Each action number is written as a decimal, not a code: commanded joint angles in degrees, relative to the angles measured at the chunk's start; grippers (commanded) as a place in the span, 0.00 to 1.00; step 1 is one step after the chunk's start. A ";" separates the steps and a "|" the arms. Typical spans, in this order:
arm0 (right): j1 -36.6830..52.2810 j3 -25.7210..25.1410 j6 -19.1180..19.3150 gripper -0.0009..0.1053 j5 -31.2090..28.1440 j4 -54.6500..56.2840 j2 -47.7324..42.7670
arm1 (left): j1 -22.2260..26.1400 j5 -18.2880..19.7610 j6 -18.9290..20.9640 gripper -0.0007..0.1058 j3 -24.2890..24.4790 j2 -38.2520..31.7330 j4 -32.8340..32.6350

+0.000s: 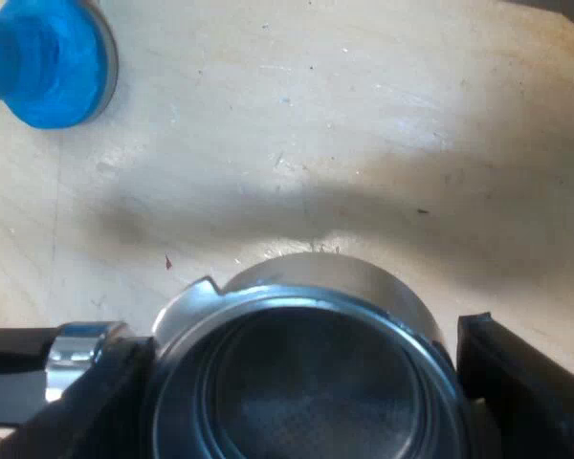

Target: Put the handle in the coffee machine

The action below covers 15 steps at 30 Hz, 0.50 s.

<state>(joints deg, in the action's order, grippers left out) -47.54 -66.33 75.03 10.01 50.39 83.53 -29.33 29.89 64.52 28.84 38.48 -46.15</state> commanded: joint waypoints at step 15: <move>-0.15 -0.80 -1.20 0.01 1.70 5.22 -5.33 | 0.19 -0.75 -0.57 0.76 -3.90 2.90 7.80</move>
<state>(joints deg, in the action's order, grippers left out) -47.54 -66.33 73.99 10.01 55.54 79.25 -29.33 29.07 64.27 24.86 41.29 -39.11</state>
